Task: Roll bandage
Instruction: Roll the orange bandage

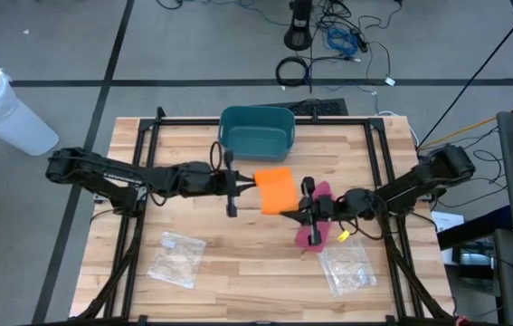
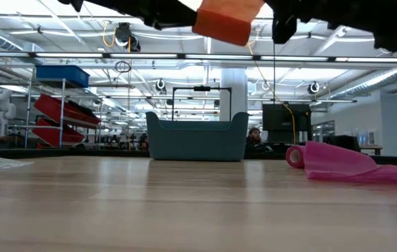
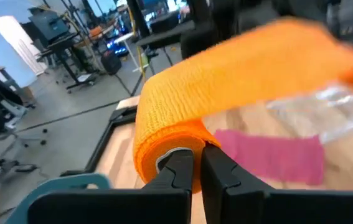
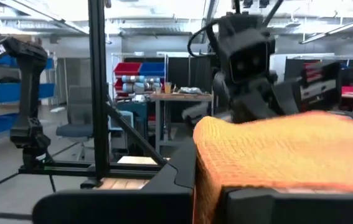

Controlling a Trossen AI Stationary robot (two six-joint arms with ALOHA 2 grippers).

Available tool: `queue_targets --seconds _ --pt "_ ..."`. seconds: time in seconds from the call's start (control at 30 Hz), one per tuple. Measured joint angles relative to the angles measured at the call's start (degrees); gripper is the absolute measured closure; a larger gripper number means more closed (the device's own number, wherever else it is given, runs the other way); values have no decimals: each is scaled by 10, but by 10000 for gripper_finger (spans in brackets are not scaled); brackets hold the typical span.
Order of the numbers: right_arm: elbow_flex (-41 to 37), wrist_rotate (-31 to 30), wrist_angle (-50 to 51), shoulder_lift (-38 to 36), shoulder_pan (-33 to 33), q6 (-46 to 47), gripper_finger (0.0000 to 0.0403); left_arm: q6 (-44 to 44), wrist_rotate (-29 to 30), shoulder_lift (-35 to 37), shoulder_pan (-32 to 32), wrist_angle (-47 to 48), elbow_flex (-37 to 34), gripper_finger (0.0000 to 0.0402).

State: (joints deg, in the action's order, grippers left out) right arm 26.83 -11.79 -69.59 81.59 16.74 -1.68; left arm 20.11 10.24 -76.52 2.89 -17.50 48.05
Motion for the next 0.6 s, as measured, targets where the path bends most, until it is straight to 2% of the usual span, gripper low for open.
queue_targets --seconds 0.17,0.4,0.6 --pt "0 1 87 -54 3 -5 403 45 20 -6 -5 -12 0 394" --pt "0 1 100 -11 -5 10 403 63 18 -6 -6 -84 0 394" --pt "0 -3 99 19 -29 9 403 25 -62 -6 -3 -135 0 394"
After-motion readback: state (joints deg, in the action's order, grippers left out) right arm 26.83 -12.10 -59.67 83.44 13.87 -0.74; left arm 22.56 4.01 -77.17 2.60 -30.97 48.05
